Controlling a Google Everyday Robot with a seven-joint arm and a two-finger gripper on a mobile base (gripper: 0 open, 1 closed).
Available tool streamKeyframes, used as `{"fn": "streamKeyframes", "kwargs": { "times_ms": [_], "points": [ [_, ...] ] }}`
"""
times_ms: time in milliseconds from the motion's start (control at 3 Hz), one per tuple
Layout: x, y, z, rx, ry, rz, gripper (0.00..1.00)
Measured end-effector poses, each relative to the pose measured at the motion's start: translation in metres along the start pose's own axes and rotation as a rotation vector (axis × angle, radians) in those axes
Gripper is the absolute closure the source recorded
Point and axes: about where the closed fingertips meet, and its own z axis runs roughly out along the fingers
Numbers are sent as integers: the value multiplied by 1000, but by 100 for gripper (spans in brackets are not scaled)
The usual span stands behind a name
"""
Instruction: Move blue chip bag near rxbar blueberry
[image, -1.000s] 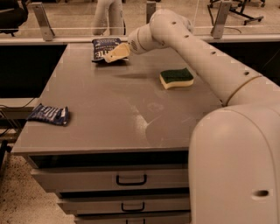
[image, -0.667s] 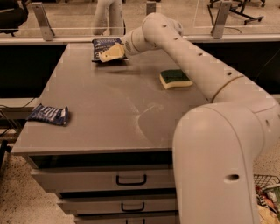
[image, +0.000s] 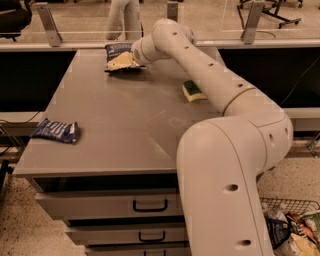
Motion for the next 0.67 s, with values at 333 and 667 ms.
{"fn": "streamKeyframes", "kwargs": {
  "times_ms": [333, 667],
  "points": [
    [0, -3, 3, 10, 5, 4, 41],
    [1, -4, 0, 15, 6, -2, 63]
  ]
}}
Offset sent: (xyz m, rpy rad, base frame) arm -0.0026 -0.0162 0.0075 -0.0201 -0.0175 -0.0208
